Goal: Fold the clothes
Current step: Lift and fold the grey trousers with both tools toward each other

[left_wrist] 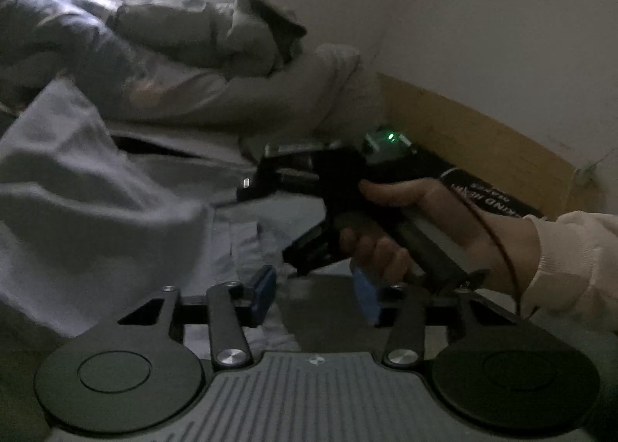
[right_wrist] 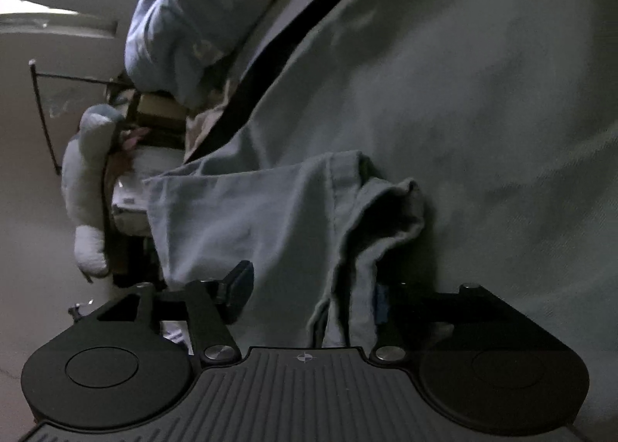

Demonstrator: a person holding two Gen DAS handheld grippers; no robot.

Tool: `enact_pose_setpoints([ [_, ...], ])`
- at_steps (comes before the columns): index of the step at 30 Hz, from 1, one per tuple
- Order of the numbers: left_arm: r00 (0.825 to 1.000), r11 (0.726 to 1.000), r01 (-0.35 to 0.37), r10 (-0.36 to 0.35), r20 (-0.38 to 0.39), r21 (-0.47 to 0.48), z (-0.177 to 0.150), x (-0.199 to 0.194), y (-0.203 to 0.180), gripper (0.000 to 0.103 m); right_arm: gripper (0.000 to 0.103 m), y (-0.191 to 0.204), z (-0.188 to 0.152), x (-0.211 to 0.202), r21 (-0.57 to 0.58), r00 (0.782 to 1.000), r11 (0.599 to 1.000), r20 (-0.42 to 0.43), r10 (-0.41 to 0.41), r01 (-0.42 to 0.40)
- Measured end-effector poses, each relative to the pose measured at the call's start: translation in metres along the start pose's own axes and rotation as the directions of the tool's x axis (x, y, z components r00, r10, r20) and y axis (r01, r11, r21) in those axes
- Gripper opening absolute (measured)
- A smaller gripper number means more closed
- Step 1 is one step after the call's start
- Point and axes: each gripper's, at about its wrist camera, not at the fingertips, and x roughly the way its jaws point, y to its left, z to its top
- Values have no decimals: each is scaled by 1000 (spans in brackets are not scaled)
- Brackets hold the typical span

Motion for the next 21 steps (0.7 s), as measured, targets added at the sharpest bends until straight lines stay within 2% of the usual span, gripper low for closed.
enact_pose_setpoints([
  [2,1000,999,7,-7,9,-41,-3,-5,5,49,70,-1,-1,2,1,1000,1000,18,-9,9],
  [4,1000,996,8,-7,20,-83,-6,-11,10,53,70,1,-1,4,-20,999,999,35,-28,29],
  [9,999,976,-32,36,16,-217,-21,-23,25,62,70,4,-4,19,-86,998,995,10,-59,59],
  [11,998,951,-45,52,17,-307,-26,-27,32,64,53,9,-9,25,-141,997,987,5,-82,81],
  [13,997,910,-59,77,27,-410,-31,-32,39,66,28,15,-15,25,-194,993,974,26,-112,115],
  [15,992,859,-73,117,55,-507,-37,-41,44,70,13,17,-18,20,-215,992,969,50,-113,121],
  [18,979,761,-88,185,85,-643,-46,-54,51,75,12,18,-17,10,-214,995,973,62,-78,89],
  [21,967,629,-100,244,74,-771,-60,-58,57,78,12,19,-16,4,-211,996,975,71,-59,73],
])
